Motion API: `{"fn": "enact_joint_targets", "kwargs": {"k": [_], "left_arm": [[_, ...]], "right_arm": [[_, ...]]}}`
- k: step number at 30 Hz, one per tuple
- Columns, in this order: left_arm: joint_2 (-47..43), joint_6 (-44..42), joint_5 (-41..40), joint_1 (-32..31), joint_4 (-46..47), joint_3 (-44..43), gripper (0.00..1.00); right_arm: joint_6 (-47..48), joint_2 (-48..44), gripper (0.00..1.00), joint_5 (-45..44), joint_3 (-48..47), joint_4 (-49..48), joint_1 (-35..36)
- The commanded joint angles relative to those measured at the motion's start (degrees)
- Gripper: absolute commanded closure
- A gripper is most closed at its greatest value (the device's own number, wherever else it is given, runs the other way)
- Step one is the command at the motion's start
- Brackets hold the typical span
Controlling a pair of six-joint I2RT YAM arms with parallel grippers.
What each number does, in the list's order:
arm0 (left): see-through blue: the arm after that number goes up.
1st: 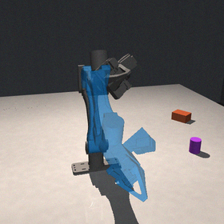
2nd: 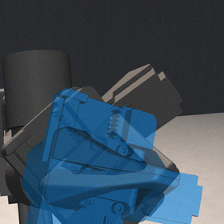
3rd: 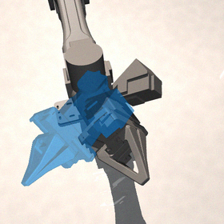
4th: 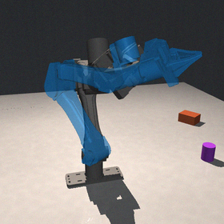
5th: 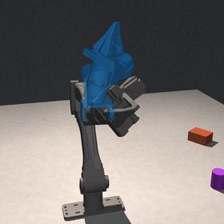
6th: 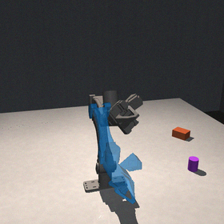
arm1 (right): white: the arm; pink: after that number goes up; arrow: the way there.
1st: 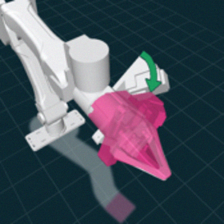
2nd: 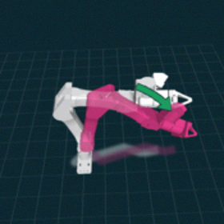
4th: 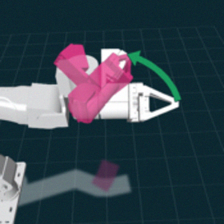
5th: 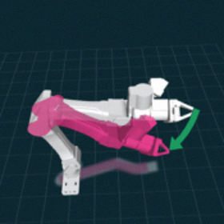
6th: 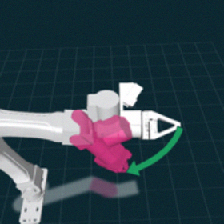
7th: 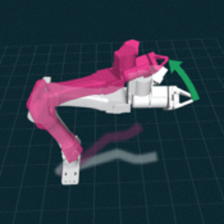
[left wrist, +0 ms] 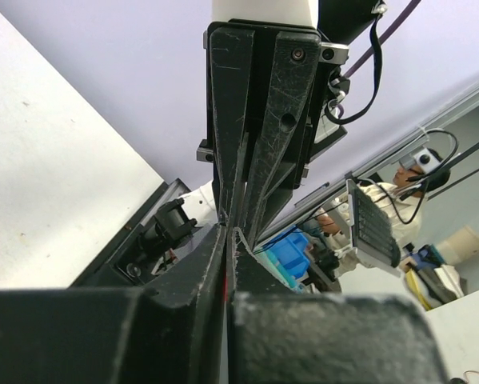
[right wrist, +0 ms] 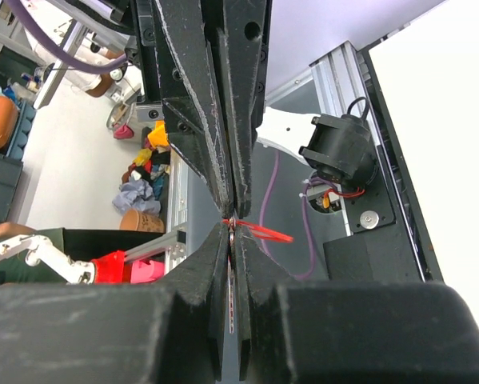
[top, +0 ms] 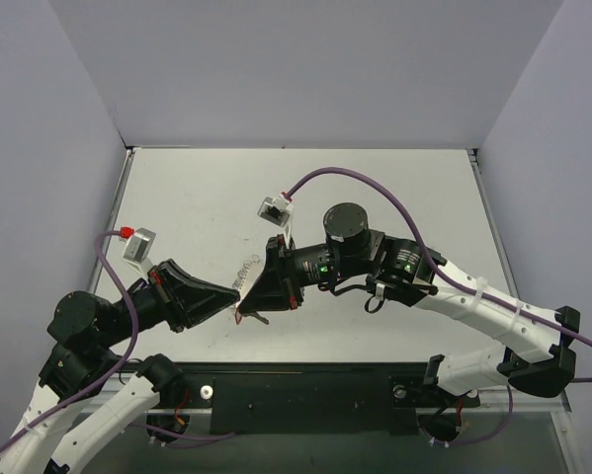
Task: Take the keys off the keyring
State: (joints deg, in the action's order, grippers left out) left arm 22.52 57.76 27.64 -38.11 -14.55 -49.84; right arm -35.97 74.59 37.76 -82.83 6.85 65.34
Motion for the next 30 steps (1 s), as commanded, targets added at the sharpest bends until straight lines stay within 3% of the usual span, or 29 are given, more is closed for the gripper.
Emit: {"fn": "enact_joint_targets", "kwargs": {"k": [1,2,8,18,25,30], "left_arm": [[0.33,-0.19,0.31,-0.04,3.21,-0.69,0.94],[0.42,-0.10,0.40,-0.04,3.29,-0.78,1.00],[0.77,-1.59,1.97,-0.04,1.73,-2.26,1.00],[7.79,-13.01,13.65,-0.04,-12.43,-9.92,1.00],[11.66,-12.94,21.48,-0.04,-8.32,-8.61,1.00],[12.37,-13.11,21.32,-0.04,-7.42,-9.04,1.00]], "right_arm": [[0.11,-0.32,1.00,-0.14,-1.81,-3.69,0.31],[0.19,-0.23,1.00,-0.05,-1.81,-3.78,0.23],[0.37,0.47,1.00,0.21,-2.60,-3.17,0.23],[5.37,6.36,1.00,6.88,-11.65,14.05,-0.48],[6.43,9.08,1.00,10.31,-13.93,16.17,-0.48],[6.78,11.19,1.00,11.37,-16.22,16.88,-0.39]]}}
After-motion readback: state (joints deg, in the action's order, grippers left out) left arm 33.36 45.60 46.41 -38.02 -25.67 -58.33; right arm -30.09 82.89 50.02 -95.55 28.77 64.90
